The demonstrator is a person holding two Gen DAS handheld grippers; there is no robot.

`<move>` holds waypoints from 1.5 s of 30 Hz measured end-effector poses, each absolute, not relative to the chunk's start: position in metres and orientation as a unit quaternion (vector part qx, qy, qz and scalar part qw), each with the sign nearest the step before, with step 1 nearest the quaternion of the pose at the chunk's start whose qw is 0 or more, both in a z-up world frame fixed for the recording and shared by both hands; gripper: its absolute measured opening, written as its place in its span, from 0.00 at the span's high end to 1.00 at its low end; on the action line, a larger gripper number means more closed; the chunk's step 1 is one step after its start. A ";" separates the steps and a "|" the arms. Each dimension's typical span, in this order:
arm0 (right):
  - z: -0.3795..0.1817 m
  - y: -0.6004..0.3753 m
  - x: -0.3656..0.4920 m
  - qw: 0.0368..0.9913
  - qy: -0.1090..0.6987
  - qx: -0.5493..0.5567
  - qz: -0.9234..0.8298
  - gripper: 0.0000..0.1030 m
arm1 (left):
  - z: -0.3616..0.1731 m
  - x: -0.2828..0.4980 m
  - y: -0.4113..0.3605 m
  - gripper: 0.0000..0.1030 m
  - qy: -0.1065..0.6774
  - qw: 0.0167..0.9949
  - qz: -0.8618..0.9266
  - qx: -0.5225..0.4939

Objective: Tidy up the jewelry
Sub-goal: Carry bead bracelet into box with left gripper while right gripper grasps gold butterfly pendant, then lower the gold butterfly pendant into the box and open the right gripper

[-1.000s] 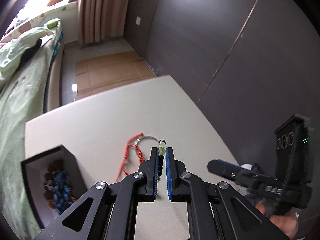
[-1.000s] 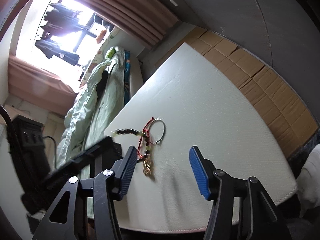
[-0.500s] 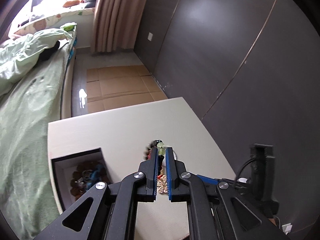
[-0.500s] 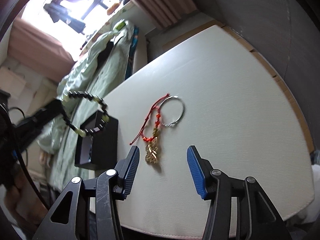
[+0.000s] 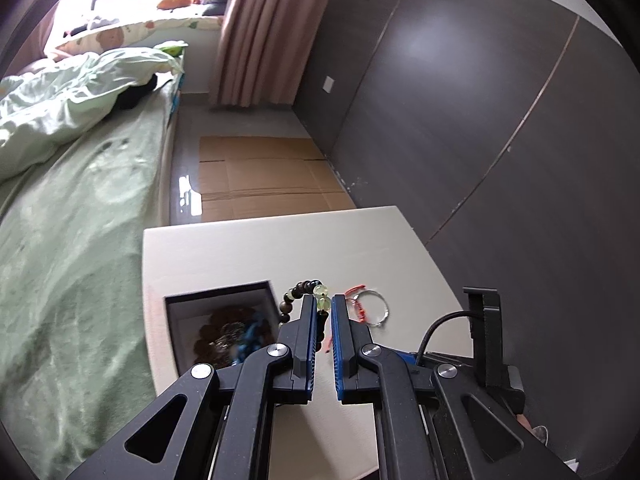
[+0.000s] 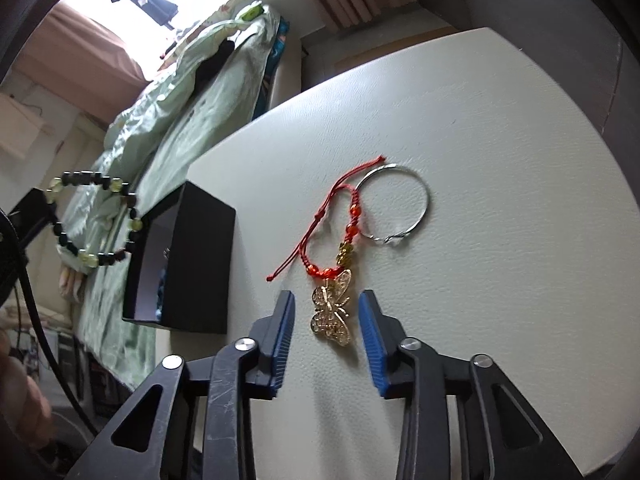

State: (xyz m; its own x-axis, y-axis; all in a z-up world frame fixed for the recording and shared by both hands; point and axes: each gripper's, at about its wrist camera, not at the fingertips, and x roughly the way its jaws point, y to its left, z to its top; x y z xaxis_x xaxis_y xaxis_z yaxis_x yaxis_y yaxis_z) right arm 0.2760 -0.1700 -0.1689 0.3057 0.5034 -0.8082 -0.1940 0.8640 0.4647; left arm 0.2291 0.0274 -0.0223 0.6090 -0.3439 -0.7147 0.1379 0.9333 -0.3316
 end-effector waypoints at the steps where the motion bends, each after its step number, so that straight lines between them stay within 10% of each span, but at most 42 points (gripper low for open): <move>1: -0.171 -0.169 0.277 0.794 0.550 0.139 0.219 0.73 | -0.024 0.228 0.030 0.93 0.421 0.888 -0.133 -0.125; 17: -0.151 -0.167 0.265 0.813 0.520 0.148 0.214 0.86 | -0.060 0.231 0.066 0.91 0.473 0.858 -0.108 -0.169; 19: -0.142 -0.170 0.261 0.817 0.507 0.159 0.224 0.86 | -0.062 0.229 0.070 0.85 0.474 0.857 -0.105 -0.169; 23: -0.122 -0.171 0.253 0.826 0.473 0.176 0.251 0.86 | -0.064 0.218 0.080 0.38 0.459 0.864 -0.099 -0.182; 40: -0.096 -0.081 0.255 0.797 0.440 0.172 0.376 0.86 | -0.068 0.190 0.127 0.35 0.445 0.869 -0.056 -0.209; 45: -0.102 -0.066 0.257 0.787 0.449 0.171 0.386 0.86 | -0.069 0.186 0.138 0.21 0.442 0.869 -0.042 -0.218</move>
State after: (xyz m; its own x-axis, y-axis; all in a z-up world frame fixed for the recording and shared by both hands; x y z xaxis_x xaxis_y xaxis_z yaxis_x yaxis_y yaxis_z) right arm 0.2566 -0.0661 -0.1017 0.2988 0.7621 -0.5744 -0.4548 0.6429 0.6163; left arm 0.1864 0.1377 -0.0689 0.6049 -0.2658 -0.7506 -0.1192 0.9018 -0.4154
